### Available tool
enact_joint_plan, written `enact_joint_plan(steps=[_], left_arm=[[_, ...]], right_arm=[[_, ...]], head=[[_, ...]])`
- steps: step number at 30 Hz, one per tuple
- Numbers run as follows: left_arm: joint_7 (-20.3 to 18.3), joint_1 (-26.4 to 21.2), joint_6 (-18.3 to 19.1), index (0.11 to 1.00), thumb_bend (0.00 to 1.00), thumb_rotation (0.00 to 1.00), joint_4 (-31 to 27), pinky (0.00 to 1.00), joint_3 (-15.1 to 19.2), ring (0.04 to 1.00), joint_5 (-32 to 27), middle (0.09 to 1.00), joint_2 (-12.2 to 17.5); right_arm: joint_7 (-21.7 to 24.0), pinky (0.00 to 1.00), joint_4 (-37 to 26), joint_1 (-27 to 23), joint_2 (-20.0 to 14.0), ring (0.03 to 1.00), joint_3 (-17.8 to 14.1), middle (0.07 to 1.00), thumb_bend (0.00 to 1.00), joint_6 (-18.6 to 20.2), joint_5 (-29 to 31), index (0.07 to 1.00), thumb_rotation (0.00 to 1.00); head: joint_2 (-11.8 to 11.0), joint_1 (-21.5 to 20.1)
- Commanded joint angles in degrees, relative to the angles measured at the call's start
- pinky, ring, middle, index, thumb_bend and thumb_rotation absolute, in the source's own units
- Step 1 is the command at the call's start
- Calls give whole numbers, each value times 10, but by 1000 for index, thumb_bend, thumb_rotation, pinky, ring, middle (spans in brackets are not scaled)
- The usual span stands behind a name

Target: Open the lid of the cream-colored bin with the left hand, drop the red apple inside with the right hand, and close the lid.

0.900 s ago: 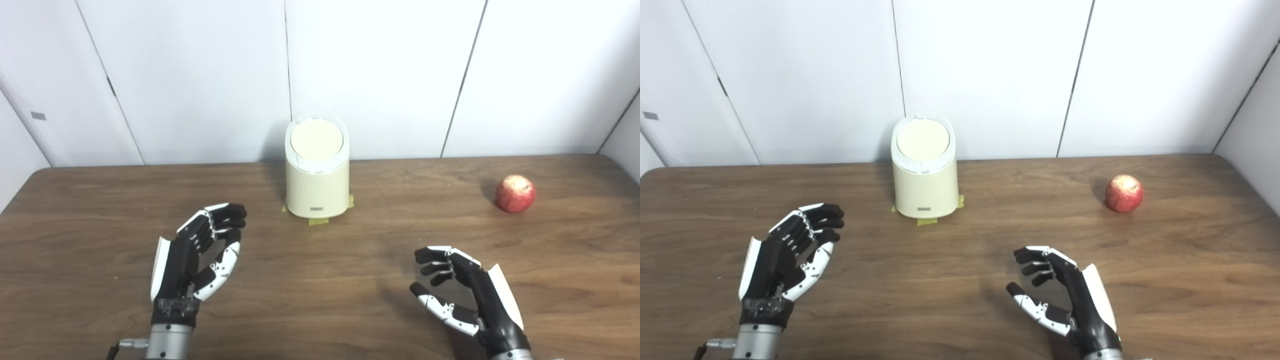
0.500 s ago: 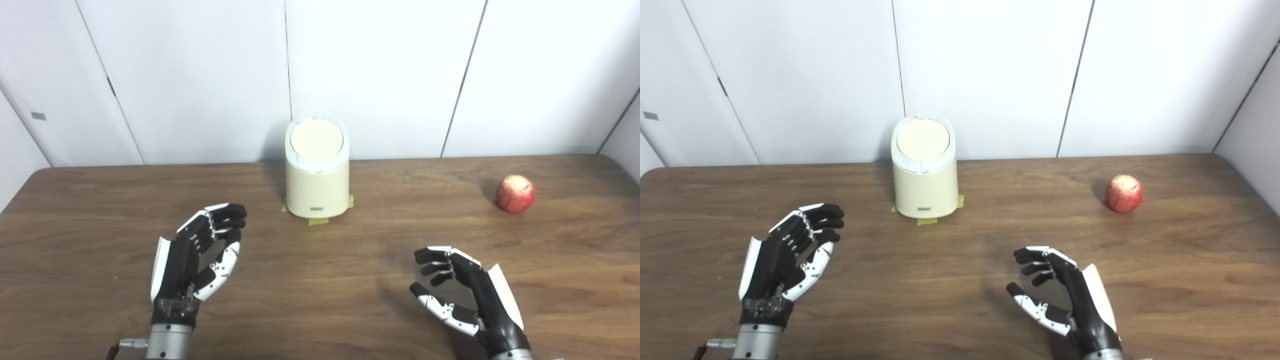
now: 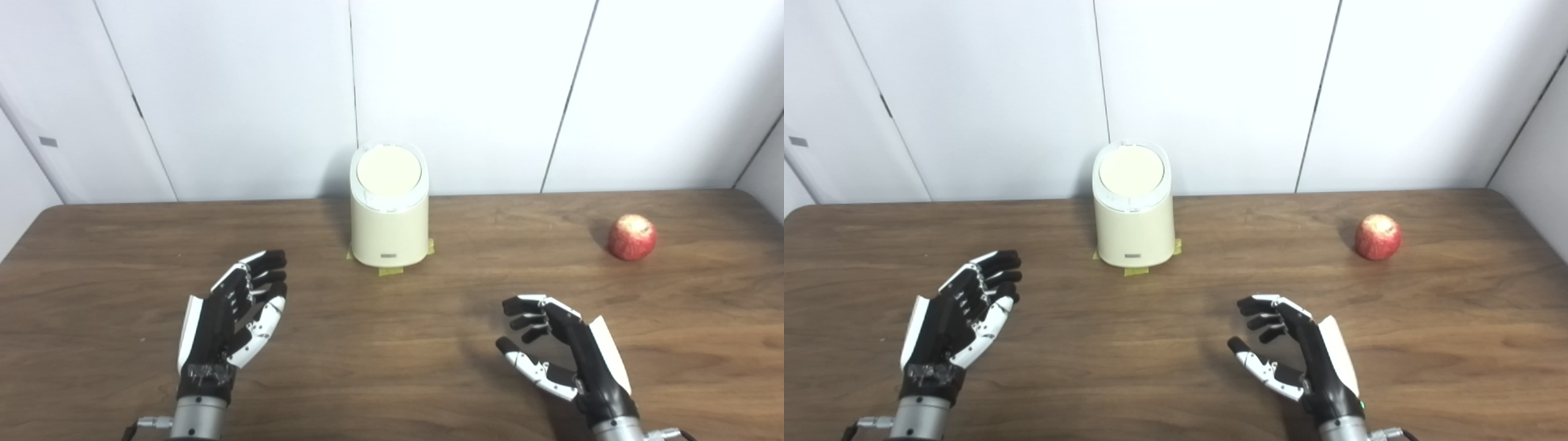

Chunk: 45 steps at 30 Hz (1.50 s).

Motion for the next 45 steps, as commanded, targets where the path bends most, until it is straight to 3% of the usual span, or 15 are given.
enact_joint_plan(steps=[1,3,6,8,17,25,29,35,45], left_arm=[[-8,-9,9,822,462,584,-20,698,0,800,18,815,25],[-17,-40,32,864,528,679,-21,739,-4,837,32,851,32],[-22,-81,60,887,605,749,-21,765,-18,857,78,879,40],[-31,-112,95,925,646,765,-27,835,-29,903,97,915,42],[-59,-252,189,1000,588,719,8,901,-68,989,148,999,52],[-94,-338,198,1000,668,688,69,916,-84,1000,233,1000,33],[-101,-377,199,1000,691,633,99,890,-92,994,287,1000,18],[-83,-418,198,1000,654,487,148,837,-121,984,345,1000,4],[-36,-468,189,990,640,388,252,979,-150,989,374,1000,-13]], right_arm=[[-13,487,-7,-21,16,597,-1,651,250,-32,-2,638,250],[-13,483,-5,-22,15,596,-1,647,248,-33,-5,637,228],[-11,475,0,-23,15,593,-2,647,249,-38,-1,639,219],[-11,473,3,-24,15,592,-3,647,250,-40,-1,640,203],[-14,449,14,-28,21,570,-3,636,247,-41,-10,638,195],[-17,458,21,-31,22,578,-1,642,244,-44,-18,638,180],[-14,391,25,-33,22,516,0,612,244,-49,-13,638,153],[-14,400,27,-33,22,530,0,611,255,-46,-16,640,147],[-12,479,35,-34,18,598,0,646,255,-50,-16,639,149]], head=[[0,1],[-1,4],[-2,5],[-3,4],[-9,-4],[-13,-5],[-15,-7],[-17,-10],[-21,-9]])
